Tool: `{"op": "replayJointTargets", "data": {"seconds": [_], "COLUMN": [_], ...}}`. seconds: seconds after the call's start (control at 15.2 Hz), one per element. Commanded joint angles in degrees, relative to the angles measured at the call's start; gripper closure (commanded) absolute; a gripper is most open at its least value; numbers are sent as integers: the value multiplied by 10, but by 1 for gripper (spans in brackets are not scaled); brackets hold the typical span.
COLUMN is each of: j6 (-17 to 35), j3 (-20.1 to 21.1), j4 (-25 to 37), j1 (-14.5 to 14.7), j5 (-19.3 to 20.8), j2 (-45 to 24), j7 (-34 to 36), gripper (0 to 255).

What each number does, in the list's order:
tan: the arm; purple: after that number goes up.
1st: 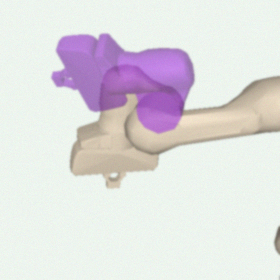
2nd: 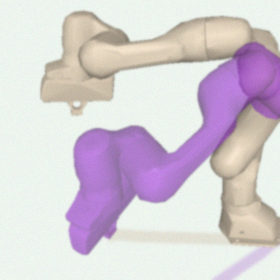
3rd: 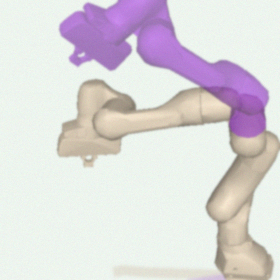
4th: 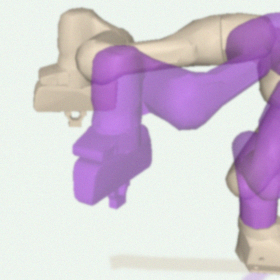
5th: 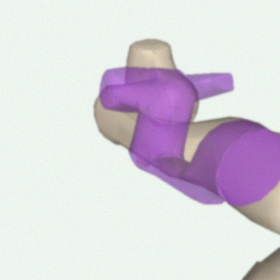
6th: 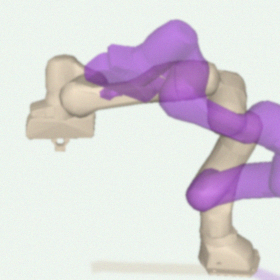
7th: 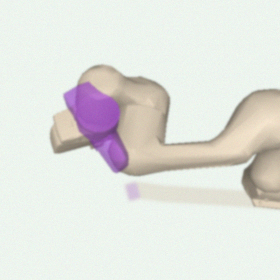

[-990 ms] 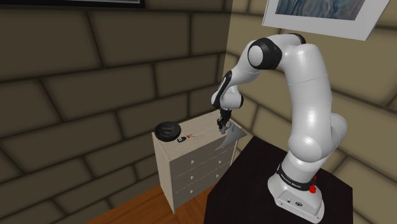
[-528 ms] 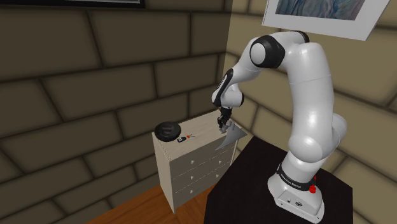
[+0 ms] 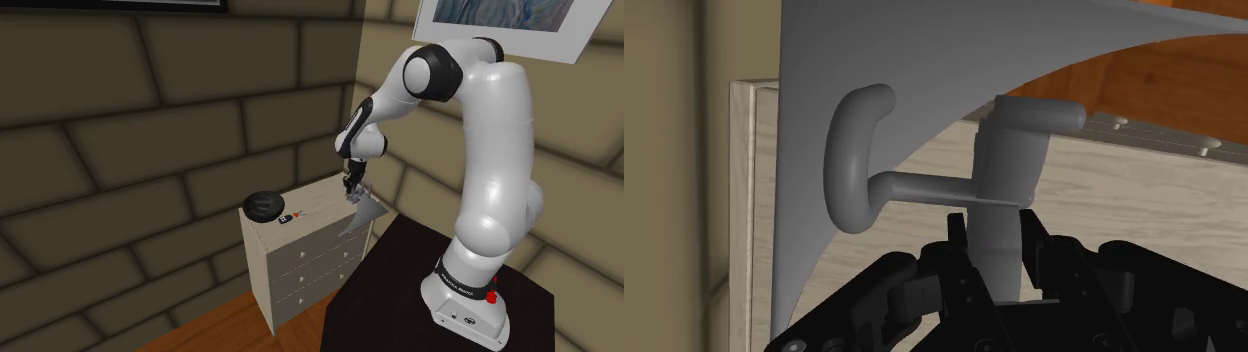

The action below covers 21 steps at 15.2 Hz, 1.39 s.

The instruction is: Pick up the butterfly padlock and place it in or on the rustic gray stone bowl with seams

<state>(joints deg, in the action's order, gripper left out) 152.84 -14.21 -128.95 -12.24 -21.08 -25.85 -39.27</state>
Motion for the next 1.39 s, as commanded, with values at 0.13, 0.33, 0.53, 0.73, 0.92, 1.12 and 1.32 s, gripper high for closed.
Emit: {"op": "replayJointTargets", "data": {"seconds": [0.13,0.33,0.53,0.73,0.92,1.12,1.32], "j6": [-22,-40,-58,-77,-96,-106,-111], "j3": [-14,-24,-33,-41,-48,-46,-31], "j4": [-7,-10,-12,-13,-12,-6,16], "j1": [12,19,25,30,35,45,70], "j5": [18,33,48,62,77,84,84], "j2": [30,52,73,94,114,120,106], "j7": [15,26,38,49,60,79,120], "gripper": [255,255,255,255,255,255,255]}}
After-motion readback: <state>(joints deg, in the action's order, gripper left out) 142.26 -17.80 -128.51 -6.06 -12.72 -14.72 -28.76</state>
